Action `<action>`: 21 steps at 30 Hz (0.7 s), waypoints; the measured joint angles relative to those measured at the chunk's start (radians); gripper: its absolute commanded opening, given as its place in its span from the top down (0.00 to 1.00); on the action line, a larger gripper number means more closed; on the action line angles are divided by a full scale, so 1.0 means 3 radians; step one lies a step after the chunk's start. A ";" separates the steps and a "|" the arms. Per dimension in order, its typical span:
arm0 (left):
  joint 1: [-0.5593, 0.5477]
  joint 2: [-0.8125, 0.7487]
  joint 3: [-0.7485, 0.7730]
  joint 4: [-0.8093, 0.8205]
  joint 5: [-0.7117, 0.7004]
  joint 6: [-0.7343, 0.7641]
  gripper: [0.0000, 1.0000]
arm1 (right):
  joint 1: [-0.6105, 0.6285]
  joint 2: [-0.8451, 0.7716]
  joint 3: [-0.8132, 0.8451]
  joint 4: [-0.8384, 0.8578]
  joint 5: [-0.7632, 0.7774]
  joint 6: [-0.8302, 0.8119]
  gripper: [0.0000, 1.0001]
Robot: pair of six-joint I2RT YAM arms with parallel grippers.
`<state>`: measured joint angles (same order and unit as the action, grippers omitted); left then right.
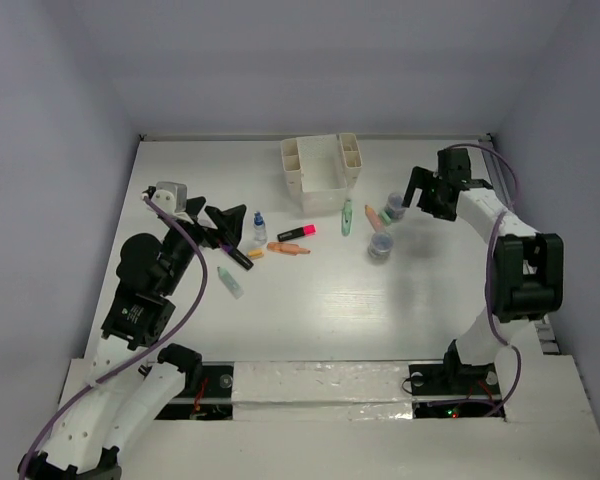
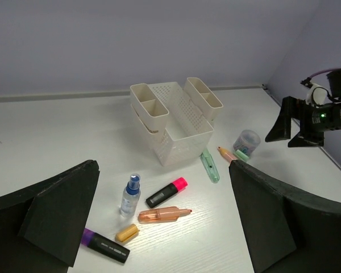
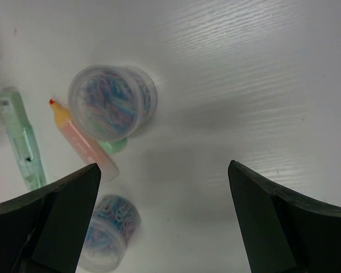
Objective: Sort the stationery into containers
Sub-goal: Pick up the stationery from the center of the board.
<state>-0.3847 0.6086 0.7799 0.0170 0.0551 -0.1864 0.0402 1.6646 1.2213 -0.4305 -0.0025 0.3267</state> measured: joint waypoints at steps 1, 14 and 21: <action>0.0000 0.0004 0.0000 0.0000 -0.0003 0.0001 0.01 | 0.0019 0.0112 0.0061 0.0001 0.0000 -0.0001 0.00; 0.0000 0.0036 0.0000 0.0000 -0.0015 0.0022 0.01 | 0.0393 0.0955 0.0891 0.0011 0.0186 -0.0093 0.01; 0.0000 0.0034 0.0000 -0.0001 -0.0015 0.0023 0.01 | 0.0417 0.1064 0.1055 -0.0043 0.0376 -0.0137 0.09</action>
<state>-0.3847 0.6189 0.7799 0.0166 0.0505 -0.1795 0.1654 1.9839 1.5379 -0.4435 0.1104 0.2855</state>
